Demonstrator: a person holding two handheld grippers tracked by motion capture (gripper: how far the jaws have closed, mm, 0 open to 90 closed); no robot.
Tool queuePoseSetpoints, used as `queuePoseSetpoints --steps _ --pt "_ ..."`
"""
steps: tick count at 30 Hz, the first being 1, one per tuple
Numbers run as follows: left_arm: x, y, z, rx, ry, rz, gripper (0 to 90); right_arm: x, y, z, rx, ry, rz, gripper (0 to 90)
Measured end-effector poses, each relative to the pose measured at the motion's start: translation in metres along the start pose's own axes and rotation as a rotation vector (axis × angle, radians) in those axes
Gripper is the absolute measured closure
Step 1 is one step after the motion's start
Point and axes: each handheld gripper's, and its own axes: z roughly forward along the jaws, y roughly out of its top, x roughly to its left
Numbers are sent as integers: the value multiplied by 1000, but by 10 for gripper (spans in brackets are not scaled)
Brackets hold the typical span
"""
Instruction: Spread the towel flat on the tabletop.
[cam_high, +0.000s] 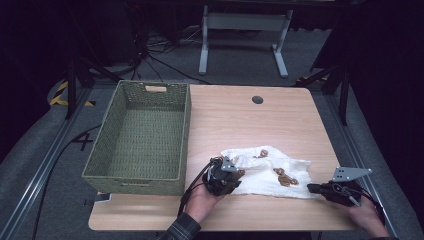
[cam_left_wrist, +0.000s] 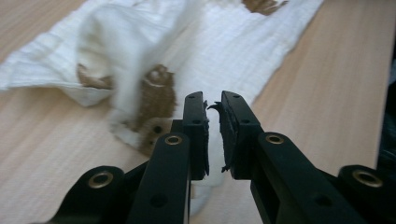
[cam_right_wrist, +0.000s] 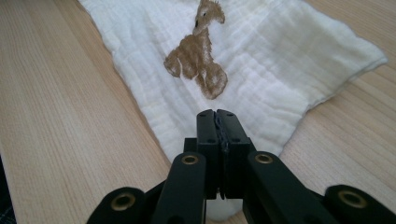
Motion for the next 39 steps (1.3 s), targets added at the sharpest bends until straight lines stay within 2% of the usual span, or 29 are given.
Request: queuePoseSetpoints --steps 3,7,8,9,10,12,13,14,15,16,21,35,39 --pt "-1 -2 7 28 14 21 816 0 1 1 4 -2 -2 890" --pt "8 -5 21 79 16 9 843 -2 1 5 19 -6 -7 892" --pt "9 -6 22 97 18 7 846 -3 1 6 24 -7 -8 892" --pt "11 -6 23 93 15 13 851 -3 1 7 27 -8 -12 893" --pt "12 -7 23 89 8 -2 862 -3 1 8 35 -10 -13 893" --pt "12 -7 21 105 6 -3 862 -3 0 10 58 -7 -11 894" --pt "12 -7 21 97 4 -3 862 -3 -1 11 59 -8 -15 894" --pt "12 -8 21 103 -3 4 862 -3 -1 10 60 -4 -15 894" --pt "10 -8 19 117 -8 -6 862 -2 -1 10 60 -3 -15 894" --pt "9 -10 19 104 -12 -1 862 0 -2 10 59 1 -13 894" --pt "6 -15 14 120 -36 0 865 7 -5 8 64 23 -12 894" --pt "-7 -40 -7 138 -58 -30 884 31 -9 7 71 96 -51 893" --pt "-4 -37 -11 104 -44 -38 865 30 -7 7 61 94 -54 862"
